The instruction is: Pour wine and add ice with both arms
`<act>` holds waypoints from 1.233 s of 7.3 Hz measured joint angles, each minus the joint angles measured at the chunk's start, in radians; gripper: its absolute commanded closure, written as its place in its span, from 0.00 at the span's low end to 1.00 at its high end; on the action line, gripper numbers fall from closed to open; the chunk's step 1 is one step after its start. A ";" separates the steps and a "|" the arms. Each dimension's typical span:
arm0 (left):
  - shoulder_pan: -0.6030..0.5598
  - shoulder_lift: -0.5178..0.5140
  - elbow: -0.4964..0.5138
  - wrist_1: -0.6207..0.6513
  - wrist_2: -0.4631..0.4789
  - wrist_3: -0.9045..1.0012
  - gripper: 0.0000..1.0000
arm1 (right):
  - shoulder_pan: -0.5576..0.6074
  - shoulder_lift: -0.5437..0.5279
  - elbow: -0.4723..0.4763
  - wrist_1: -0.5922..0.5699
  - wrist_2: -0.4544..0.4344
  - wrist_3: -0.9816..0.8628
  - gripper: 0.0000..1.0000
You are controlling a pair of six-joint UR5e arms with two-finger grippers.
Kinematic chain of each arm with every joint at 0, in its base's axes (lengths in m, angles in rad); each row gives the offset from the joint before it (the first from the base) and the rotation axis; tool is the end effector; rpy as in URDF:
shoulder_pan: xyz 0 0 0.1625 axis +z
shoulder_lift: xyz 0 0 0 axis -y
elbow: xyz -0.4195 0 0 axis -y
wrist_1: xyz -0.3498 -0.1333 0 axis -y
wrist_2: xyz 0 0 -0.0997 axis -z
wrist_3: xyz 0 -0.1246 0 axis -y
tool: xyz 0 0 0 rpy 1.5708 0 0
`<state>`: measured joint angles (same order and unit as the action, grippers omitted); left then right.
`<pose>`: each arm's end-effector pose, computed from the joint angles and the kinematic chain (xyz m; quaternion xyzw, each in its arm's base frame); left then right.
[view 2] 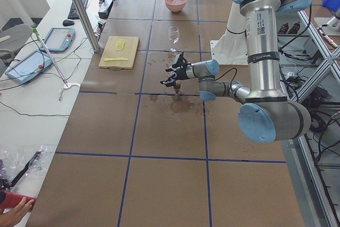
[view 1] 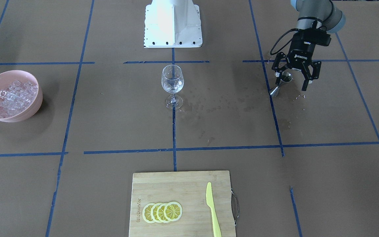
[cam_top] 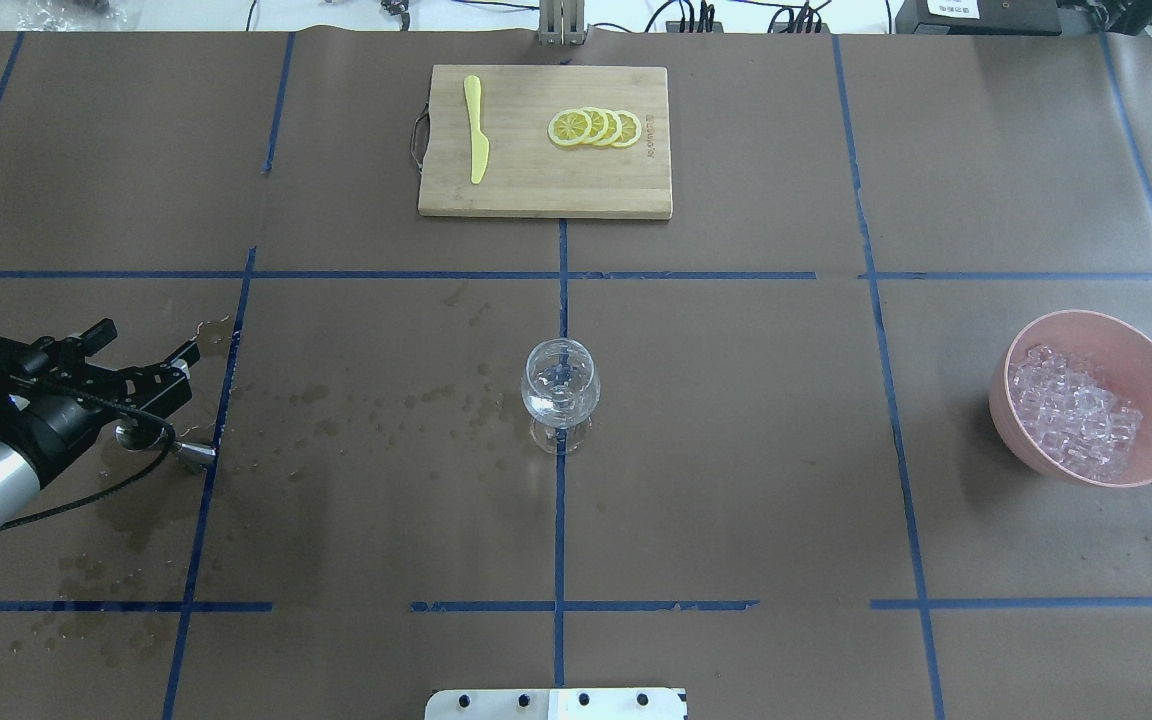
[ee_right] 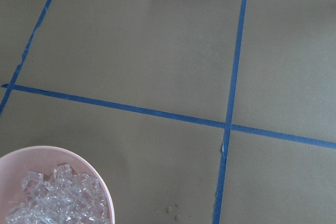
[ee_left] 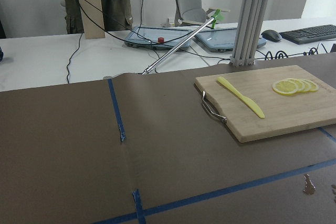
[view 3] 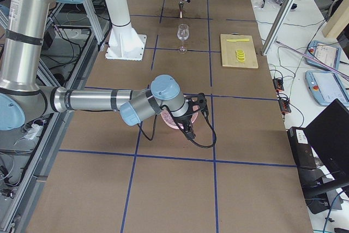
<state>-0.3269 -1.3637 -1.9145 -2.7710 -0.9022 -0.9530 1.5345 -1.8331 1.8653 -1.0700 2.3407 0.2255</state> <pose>0.2909 -0.3209 0.4511 0.4957 0.4042 -0.0937 0.7630 0.0330 -0.3736 0.5828 0.1947 -0.3910 -0.0140 0.8994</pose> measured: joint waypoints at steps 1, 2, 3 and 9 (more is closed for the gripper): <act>0.054 0.006 0.009 0.000 0.072 -0.027 0.00 | 0.000 0.000 0.000 0.000 -0.001 0.000 0.00; 0.090 0.009 0.025 -0.001 0.122 -0.050 0.00 | 0.001 0.000 0.000 0.001 -0.001 0.000 0.00; 0.109 0.010 0.042 -0.002 0.152 -0.065 0.00 | 0.001 0.000 0.000 0.000 -0.001 0.000 0.00; 0.189 0.011 0.131 -0.054 0.240 -0.108 0.00 | 0.000 0.000 -0.002 -0.001 -0.002 0.000 0.00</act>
<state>-0.1380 -1.3530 -1.7837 -2.8248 -0.6624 -1.0613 1.5347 -1.8331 1.8629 -1.0707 2.3389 0.2255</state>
